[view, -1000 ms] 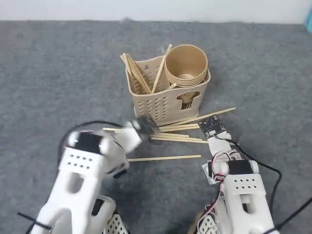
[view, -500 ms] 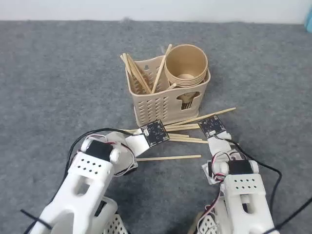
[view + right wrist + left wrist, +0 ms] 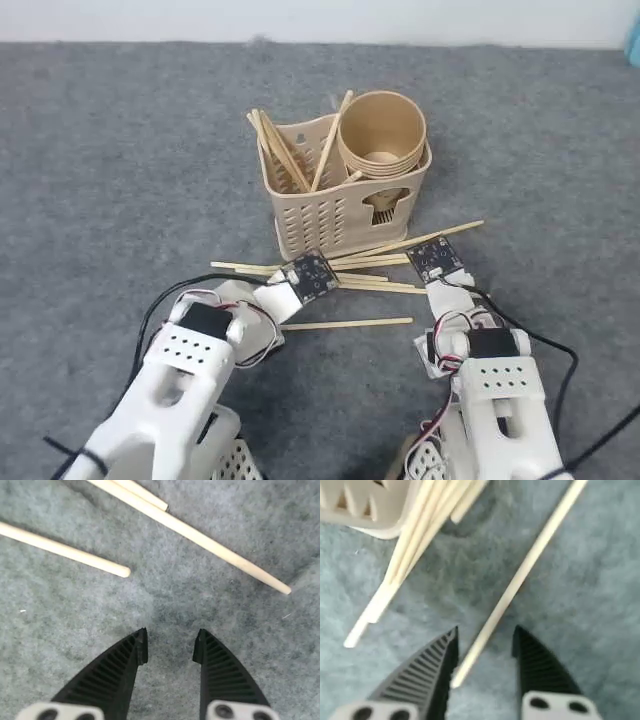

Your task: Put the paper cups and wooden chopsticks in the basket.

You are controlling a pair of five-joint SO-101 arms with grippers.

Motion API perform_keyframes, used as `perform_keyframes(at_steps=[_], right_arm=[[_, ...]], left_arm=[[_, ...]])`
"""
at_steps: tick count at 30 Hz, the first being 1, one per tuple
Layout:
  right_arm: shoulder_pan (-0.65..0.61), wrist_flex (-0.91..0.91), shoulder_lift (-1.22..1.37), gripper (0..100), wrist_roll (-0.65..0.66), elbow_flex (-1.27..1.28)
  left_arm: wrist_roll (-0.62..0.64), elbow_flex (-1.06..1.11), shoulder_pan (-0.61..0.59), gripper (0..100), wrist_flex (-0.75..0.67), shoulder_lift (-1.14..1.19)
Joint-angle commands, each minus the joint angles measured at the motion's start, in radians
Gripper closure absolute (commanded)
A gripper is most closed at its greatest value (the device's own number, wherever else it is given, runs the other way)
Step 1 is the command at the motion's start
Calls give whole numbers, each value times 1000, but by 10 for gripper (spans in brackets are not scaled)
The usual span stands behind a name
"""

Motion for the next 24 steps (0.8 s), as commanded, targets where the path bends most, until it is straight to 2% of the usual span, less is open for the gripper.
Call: perform_keyframes(at_steps=[1, 8, 11, 13, 18, 24], right_arm=[[5, -5, -5, 841, -9, -6], [5, -4, -5, 841, -9, -6], [5, -4, -5, 841, -9, -6], [5, -4, -5, 841, -9, -6], [5, -4, -5, 841, -9, -6], [5, -5, -5, 841, -9, -6]], left_arm=[[41, -21, -2, 831, -21, 31], [58, -206, -6, 840, 8, 361], [58, -234, 5, 924, 17, 399], [57, -223, 32, 989, 23, 390], [52, -154, 74, 988, 54, 259], [51, -124, 143, 988, 252, 2]])
